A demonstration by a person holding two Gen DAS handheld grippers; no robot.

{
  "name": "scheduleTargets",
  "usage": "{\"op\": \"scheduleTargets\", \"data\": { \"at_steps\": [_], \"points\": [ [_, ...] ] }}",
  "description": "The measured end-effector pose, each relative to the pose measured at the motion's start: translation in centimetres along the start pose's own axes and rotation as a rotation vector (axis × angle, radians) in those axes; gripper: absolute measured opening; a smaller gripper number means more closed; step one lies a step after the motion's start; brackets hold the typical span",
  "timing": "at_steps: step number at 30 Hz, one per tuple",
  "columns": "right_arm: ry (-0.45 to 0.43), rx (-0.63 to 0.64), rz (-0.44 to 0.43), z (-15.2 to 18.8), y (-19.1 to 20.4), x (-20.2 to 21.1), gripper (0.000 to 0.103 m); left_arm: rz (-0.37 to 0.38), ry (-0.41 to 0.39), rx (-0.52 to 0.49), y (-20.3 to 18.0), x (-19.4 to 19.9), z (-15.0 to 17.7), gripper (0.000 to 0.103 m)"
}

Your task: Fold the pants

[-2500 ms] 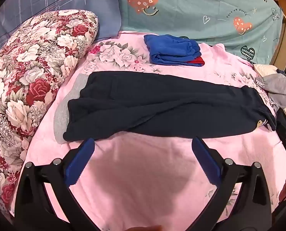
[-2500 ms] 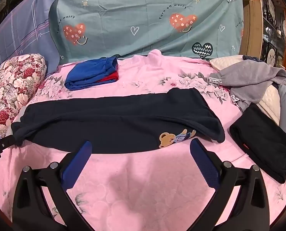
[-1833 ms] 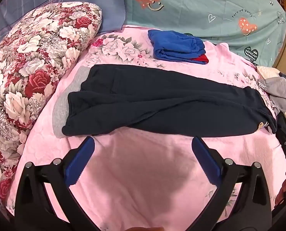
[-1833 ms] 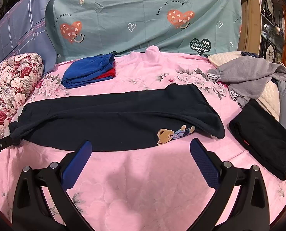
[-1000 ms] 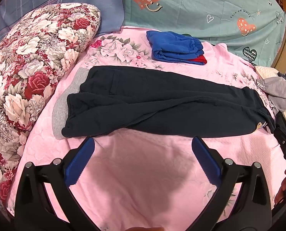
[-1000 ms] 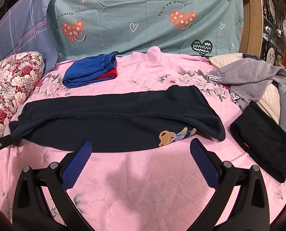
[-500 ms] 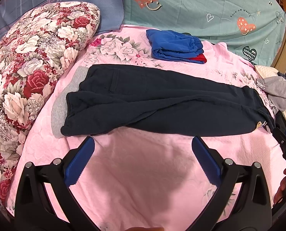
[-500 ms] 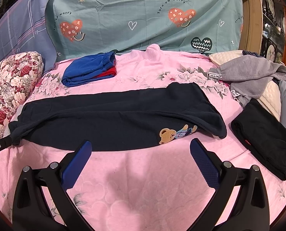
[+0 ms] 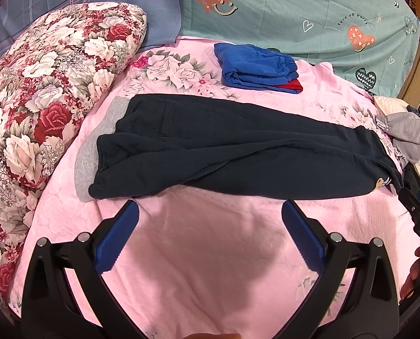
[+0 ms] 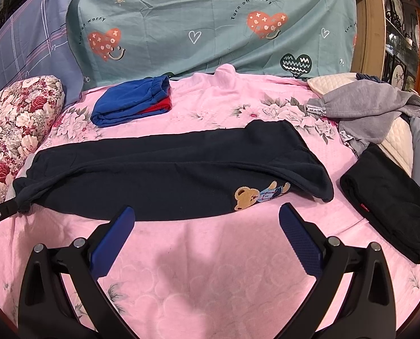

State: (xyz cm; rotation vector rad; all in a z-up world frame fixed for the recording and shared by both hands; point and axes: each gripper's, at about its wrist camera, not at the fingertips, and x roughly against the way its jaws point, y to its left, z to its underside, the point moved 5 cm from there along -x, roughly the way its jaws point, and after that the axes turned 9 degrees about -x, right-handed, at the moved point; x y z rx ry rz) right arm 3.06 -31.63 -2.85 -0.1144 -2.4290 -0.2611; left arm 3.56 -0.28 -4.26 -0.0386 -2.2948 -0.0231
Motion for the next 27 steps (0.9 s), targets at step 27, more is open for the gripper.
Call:
{"op": "scheduleTargets", "data": {
  "at_steps": [27],
  "points": [
    [0.0, -0.017, 0.022, -0.19, -0.91, -0.19, 0.102, 0.019, 0.019, -0.006, 0.24, -0.36, 0.16, 0.101]
  ]
}}
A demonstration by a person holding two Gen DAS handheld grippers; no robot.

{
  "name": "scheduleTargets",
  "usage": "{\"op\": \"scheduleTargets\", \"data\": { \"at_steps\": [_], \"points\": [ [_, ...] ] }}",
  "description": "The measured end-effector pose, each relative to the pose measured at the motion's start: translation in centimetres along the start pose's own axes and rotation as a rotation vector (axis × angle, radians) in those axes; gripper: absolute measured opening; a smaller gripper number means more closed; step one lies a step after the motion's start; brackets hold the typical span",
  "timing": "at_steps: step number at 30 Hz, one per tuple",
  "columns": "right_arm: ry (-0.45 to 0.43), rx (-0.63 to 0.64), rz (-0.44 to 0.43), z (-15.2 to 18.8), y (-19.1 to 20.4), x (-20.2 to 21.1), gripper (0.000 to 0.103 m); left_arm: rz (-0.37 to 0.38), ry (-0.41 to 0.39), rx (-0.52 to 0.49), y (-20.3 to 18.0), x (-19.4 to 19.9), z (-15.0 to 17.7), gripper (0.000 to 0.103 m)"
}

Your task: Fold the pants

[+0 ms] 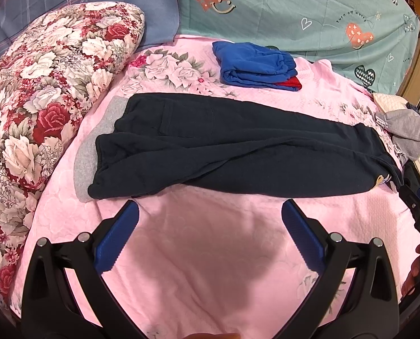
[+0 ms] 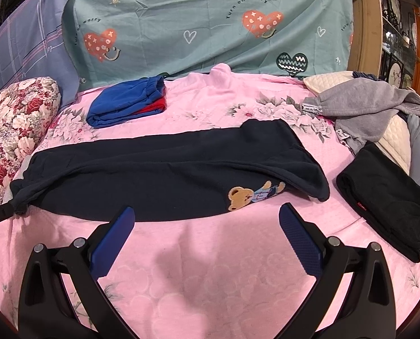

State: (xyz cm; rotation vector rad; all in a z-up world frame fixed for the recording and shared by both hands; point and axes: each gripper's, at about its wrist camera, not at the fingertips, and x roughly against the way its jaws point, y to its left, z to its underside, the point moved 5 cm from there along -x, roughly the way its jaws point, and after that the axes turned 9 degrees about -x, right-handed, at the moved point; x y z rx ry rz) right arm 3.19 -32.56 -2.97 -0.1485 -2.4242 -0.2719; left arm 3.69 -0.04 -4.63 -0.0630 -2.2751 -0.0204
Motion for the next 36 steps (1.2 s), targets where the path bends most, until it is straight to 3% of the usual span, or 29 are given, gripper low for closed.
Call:
{"op": "scheduleTargets", "data": {
  "at_steps": [7, 11, 14, 21, 24, 26, 28, 29, 30, 33, 36],
  "points": [
    [0.016, -0.053, 0.021, -0.1, -1.6, -0.9, 0.102, 0.079, 0.064, 0.16, 6.1, -1.2, 1.1, 0.101],
    [0.041, -0.049, 0.017, 0.3, -1.4, -2.1, 0.102, 0.155, 0.183, 0.338, 10.5, -3.6, 3.5, 0.101],
    [0.059, -0.038, 0.014, 0.6, -0.9, -2.9, 0.102, 0.177, 0.213, 0.436, 12.7, -4.5, 4.7, 0.101],
    [0.078, -0.05, -0.006, 0.5, -0.9, -3.7, 0.102, 0.226, 0.236, 0.469, 12.9, -6.7, 2.8, 0.101],
    [0.073, -0.057, 0.012, 0.2, -1.5, -3.8, 0.102, 0.252, 0.267, 0.511, 12.6, -8.4, 1.8, 0.096],
    [0.072, -0.06, 0.026, -0.1, -2.1, -3.8, 0.102, 0.268, 0.275, 0.541, 12.4, -9.3, 1.1, 0.089],
    [0.068, -0.062, 0.045, -0.5, -2.9, -3.8, 0.102, 0.249, 0.277, 0.556, 12.5, -9.9, 0.6, 0.071],
    [0.059, -0.073, 0.069, -1.0, -3.8, -3.8, 0.102, 0.222, 0.262, 0.559, 12.6, -10.1, 0.4, 0.058],
    [0.053, -0.079, 0.087, -1.3, -4.5, -3.8, 0.102, 0.193, 0.251, 0.554, 12.8, -10.0, 0.2, 0.023],
    [0.024, -0.108, 0.183, -2.9, -7.6, -3.7, 0.102, 0.117, 0.182, 0.498, 13.0, -8.6, -0.5, 0.012],
    [0.031, -0.157, 0.238, -4.6, -10.7, -4.3, 0.102, 0.053, 0.137, 0.405, 12.8, -6.5, -0.7, 0.012]
  ]
}}
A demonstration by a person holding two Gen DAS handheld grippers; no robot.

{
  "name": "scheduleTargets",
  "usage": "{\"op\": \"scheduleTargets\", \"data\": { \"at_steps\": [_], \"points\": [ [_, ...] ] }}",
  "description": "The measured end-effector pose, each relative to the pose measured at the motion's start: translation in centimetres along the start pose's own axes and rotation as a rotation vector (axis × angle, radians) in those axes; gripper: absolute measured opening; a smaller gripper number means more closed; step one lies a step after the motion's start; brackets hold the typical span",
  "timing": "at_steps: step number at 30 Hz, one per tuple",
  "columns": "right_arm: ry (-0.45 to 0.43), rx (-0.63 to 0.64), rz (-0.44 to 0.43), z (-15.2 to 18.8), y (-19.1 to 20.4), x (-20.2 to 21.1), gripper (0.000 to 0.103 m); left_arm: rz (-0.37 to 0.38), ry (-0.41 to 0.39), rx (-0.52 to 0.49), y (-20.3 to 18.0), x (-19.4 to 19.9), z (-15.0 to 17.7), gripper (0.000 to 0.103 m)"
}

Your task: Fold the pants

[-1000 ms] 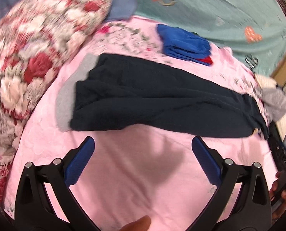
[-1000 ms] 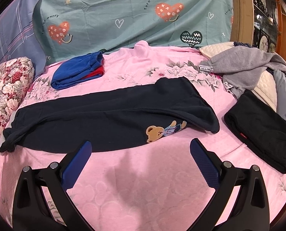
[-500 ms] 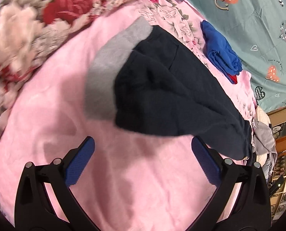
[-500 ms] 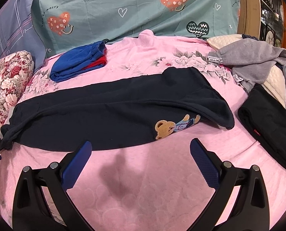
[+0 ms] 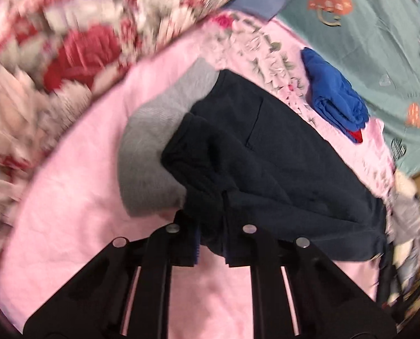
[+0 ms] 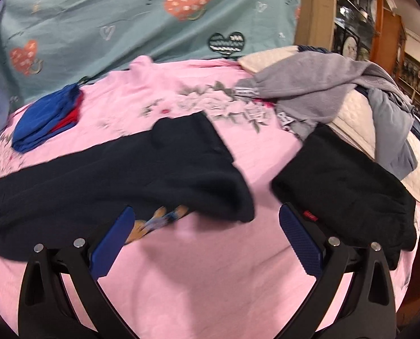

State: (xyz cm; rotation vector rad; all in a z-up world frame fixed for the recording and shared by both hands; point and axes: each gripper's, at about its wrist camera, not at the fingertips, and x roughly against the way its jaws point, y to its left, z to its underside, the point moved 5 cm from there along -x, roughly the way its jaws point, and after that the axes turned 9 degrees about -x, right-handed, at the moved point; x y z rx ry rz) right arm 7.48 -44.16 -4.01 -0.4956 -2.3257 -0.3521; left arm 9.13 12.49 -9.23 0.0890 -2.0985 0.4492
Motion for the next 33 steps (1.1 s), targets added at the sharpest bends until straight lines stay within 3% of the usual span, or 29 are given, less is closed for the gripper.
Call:
{"op": "scheduleTargets", "data": {
  "at_steps": [4, 8, 9, 13, 17, 19, 20, 21, 24, 26, 30, 31, 32, 33],
  "points": [
    [0.051, -0.022, 0.038, -1.6, -1.8, -2.1, 0.102, -0.035, -0.01, -0.019, 1.8, 1.6, 0.8, 0.012],
    [0.132, -0.103, 0.069, -1.5, -3.8, -4.7, 0.102, -0.015, 0.065, 0.035, 3.7, 0.3, 2.6, 0.016],
    [0.136, -0.108, 0.087, -1.4, -4.2, -5.1, 0.102, -0.011, 0.071, 0.044, 3.8, 0.1, 2.9, 0.02],
    [0.192, -0.09, 0.109, 0.0, -5.3, -6.6, 0.098, -0.029, 0.04, 0.027, 3.6, 0.7, 3.3, 0.054],
    [0.307, -0.058, 0.041, 2.3, -4.4, -8.5, 0.068, -0.055, 0.0, 0.002, 3.3, 1.7, 3.1, 0.07],
    [0.269, -0.034, 0.023, 2.3, -3.9, -8.3, 0.025, -0.056, -0.007, 0.004, 3.3, 1.8, 3.0, 0.072],
    [0.291, -0.068, -0.047, 2.2, -3.7, -7.8, 0.011, -0.055, -0.003, 0.006, 3.2, 1.7, 3.1, 0.072],
    [0.29, -0.114, -0.093, 1.8, -3.7, -6.9, 0.011, -0.057, 0.001, 0.009, 3.2, 1.6, 3.2, 0.072],
    [0.181, -0.104, -0.096, 0.1, -4.5, -2.6, 0.011, -0.072, 0.003, 0.004, 3.1, 1.6, 3.4, 0.072],
    [0.195, -0.13, -0.128, 0.2, -6.0, -0.4, 0.011, -0.075, -0.002, -0.003, 2.9, 1.7, 3.4, 0.072],
    [0.243, -0.087, -0.053, 2.5, -8.2, -0.1, 0.014, -0.08, 0.006, -0.016, 2.8, 1.4, 3.6, 0.072],
    [0.276, -0.063, 0.002, 3.4, -8.8, -1.1, 0.018, -0.08, 0.015, -0.017, 2.8, 1.2, 3.6, 0.072],
    [0.296, -0.033, 0.101, 4.2, -9.4, -2.2, 0.028, -0.08, 0.028, -0.019, 2.7, 0.9, 3.7, 0.072],
    [0.289, -0.011, 0.194, 4.5, -9.8, -2.7, 0.053, -0.082, 0.037, -0.022, 2.8, 0.7, 3.8, 0.073]
  ]
}}
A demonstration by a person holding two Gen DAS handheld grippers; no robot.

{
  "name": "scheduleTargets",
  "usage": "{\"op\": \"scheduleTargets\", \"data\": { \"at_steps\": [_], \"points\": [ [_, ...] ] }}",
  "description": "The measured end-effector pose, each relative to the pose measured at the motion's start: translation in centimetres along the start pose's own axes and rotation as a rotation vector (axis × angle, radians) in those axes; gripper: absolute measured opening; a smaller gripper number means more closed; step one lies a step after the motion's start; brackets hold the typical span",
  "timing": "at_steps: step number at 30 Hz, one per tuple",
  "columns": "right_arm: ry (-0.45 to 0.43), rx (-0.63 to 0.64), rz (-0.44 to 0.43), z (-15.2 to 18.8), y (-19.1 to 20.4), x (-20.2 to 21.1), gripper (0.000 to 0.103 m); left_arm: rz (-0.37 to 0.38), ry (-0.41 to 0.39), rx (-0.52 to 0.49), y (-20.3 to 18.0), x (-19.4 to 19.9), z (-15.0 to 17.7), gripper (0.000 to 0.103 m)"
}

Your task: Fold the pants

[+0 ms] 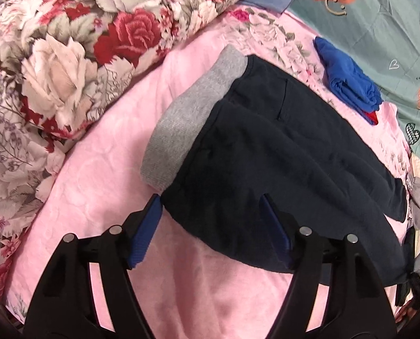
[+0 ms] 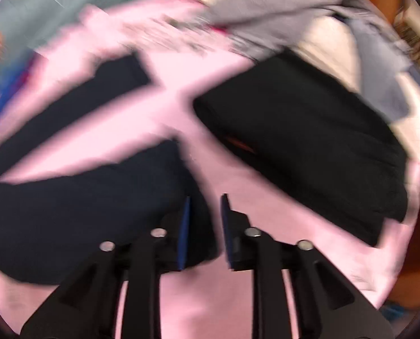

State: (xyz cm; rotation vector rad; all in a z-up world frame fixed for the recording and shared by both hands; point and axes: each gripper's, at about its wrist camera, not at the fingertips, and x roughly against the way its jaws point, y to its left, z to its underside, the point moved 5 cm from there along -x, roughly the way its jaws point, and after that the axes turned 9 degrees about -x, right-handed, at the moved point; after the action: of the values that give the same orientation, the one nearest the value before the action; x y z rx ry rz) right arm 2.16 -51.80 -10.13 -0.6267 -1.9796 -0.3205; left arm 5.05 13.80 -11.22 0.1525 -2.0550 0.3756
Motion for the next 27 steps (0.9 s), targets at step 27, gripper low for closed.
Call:
{"op": "scheduleTargets", "data": {
  "at_steps": [27],
  "points": [
    [-0.231, 0.117, -0.301, -11.5, 13.3, -1.1, 0.093, -0.199, -0.144, -0.286, -5.2, -3.7, -12.4, 0.096]
  ]
}}
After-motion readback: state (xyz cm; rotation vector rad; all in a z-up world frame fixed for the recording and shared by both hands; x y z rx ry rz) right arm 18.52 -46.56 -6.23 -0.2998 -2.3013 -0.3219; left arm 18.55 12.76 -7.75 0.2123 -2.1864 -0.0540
